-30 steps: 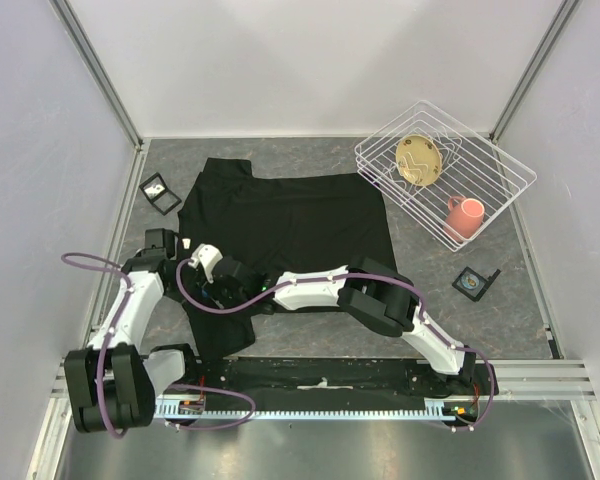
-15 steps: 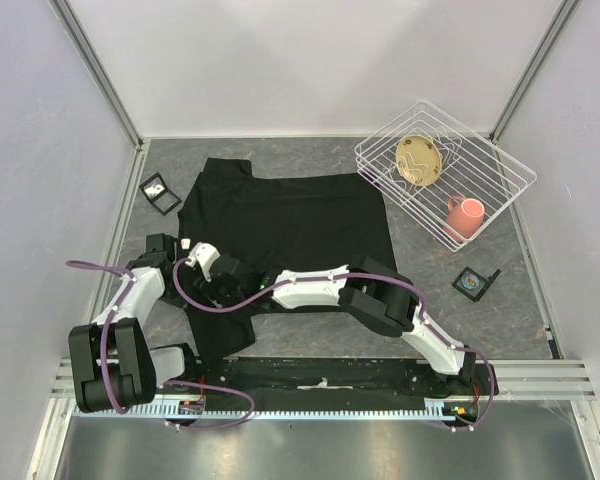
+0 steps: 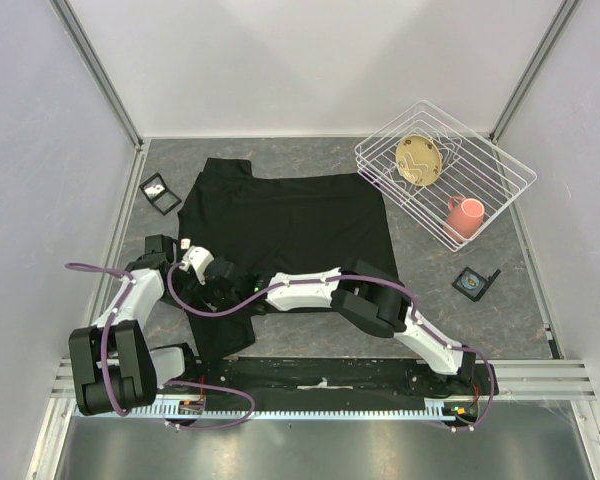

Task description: Remove the brooch from the garment

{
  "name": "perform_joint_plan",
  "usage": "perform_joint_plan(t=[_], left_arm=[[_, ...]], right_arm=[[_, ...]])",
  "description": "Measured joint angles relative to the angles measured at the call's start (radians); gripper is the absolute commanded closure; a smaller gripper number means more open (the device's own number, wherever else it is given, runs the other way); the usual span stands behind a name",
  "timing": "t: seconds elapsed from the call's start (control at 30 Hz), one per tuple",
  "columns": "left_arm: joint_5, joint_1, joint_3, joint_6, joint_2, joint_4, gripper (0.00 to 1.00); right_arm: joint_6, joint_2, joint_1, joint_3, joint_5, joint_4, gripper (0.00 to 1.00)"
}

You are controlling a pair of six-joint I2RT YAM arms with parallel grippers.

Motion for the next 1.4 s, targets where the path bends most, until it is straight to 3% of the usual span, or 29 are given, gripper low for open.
perform_joint_plan(t=[0.4, 0.77, 0.9, 1.4], left_arm=[[0.002, 0.000, -0.010, 0.000, -0.015, 0.007, 0.85], [0.006, 0.000, -0.014, 0.000, -0.021, 0.010, 0.85], [0.008, 0.000, -0.014, 0.000, -0.021, 0.010, 0.86], [0.034, 0.000, -0.018, 0.000, -0.051, -0.017, 0.84]], right_arm=[[-0.025, 0.010, 0.013, 0.002, 0.054, 0.008, 0.42], [-0.005, 0.013, 0.027, -0.008, 0.142, 0.030, 0.60], [0.055, 0.012, 0.028, -0.009, 0.151, 0.051, 0.67], [0.331, -0.067, -0.033, -0.197, 0.084, 0.241, 0.68]])
